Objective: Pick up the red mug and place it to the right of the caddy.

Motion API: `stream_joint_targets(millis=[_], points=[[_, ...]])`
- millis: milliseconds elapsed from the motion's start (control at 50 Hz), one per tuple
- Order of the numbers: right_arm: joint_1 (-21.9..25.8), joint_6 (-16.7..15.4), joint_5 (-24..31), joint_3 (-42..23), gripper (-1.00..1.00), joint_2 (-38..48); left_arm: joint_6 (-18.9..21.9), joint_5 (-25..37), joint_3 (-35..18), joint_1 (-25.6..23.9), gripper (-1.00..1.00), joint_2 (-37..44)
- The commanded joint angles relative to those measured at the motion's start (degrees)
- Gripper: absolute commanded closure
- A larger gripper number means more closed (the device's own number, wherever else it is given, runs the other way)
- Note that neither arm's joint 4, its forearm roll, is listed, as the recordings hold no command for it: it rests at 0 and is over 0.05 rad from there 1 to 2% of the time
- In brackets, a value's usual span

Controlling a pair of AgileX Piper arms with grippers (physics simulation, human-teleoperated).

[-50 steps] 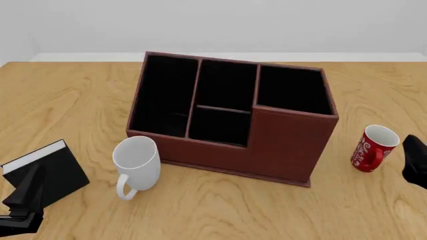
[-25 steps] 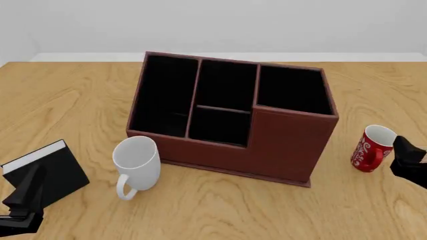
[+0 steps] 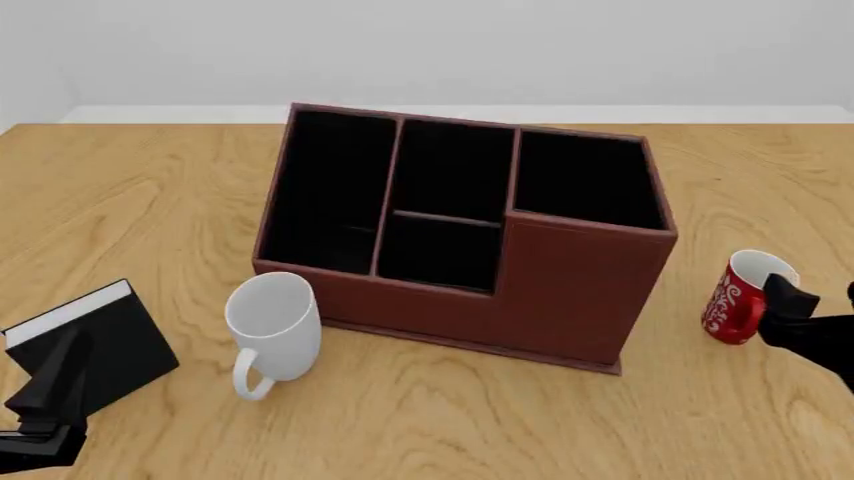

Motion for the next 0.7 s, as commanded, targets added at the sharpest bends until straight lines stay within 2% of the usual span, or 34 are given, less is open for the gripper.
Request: stream_joint_targets(millis=[20, 420, 700], points=[[0.2, 0.3, -5.1, -0.1, -1.00, 6.8, 0.0, 0.0, 0.0, 0.0, -1.00, 0.0], [0.3, 0.7, -9.4, -0.9, -1.00, 13.5, 0.0, 0.0, 0.0, 0.0, -1.00, 0.0], [0.5, 1.4, -8.7, -2.6, -1.00, 15.6, 0.0, 0.0, 0.0, 0.0, -1.00, 0.0]])
